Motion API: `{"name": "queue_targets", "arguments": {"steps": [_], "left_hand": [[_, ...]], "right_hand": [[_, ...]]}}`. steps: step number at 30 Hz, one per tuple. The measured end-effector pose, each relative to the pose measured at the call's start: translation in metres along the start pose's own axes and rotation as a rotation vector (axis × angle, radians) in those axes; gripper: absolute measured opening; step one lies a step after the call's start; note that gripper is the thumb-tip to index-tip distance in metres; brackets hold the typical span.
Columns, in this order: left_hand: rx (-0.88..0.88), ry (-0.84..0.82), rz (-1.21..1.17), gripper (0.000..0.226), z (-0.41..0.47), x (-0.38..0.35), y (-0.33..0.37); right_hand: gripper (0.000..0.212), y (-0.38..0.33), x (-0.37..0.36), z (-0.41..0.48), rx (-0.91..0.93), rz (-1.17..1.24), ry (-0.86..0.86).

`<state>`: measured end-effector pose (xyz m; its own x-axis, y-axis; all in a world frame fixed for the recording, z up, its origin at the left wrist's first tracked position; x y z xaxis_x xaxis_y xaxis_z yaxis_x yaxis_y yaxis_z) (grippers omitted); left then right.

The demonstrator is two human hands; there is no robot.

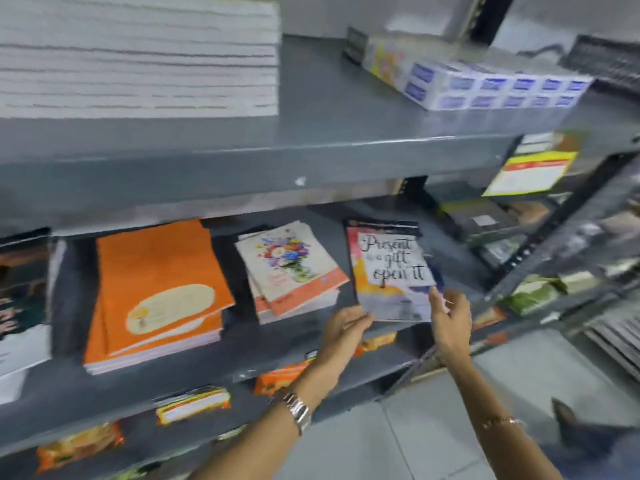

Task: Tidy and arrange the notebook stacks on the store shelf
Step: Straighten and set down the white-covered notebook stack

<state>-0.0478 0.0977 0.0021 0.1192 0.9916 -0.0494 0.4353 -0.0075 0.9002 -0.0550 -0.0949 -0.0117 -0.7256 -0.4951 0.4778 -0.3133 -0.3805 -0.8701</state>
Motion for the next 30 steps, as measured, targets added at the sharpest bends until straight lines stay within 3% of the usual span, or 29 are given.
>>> {"name": "queue_targets", "arguments": {"steps": [2,6,11,14,16,19,30], "left_hand": [[-0.044,0.099,0.129,0.043,0.009,-0.027,-0.004],[-0.049,0.246,0.197,0.048,0.033,-0.055,-0.006],[0.102,0.290,0.172,0.048,0.059,-0.061,0.000],[0.285,0.144,-0.091,0.018,0.064,-0.054,0.007],[0.361,0.051,-0.263,0.017,0.067,-0.053,0.010],[0.328,-0.083,-0.321,0.020,0.066,-0.054,0.013],[0.091,-0.309,-0.355,0.035,0.037,-0.019,0.044]], "right_hand": [[0.052,0.017,0.009,0.025,-0.033,-0.106,-0.005],[0.056,0.045,0.017,0.065,-0.123,-0.267,-0.073],[0.044,0.058,0.012,0.088,-0.336,-0.084,-0.163],[0.022,0.059,0.015,0.092,-0.521,0.148,-0.171],[0.021,0.060,0.021,0.096,-0.644,0.285,-0.220],[0.020,0.054,0.032,0.097,-0.738,0.440,-0.238],[0.018,-0.011,0.060,0.054,-0.489,0.630,-0.237]]}}
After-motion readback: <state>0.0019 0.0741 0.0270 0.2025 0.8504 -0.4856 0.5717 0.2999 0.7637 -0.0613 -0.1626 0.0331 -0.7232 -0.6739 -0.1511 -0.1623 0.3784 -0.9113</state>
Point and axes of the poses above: each hand's wrist, its own z-axis towards the middle knuckle, its own x-axis out of the back of the hand, y = z × x, the point moved 1 cm from there along z, towards the middle knuckle, and after that the axes turned 9 degrees about y, right-handed, at the moved point
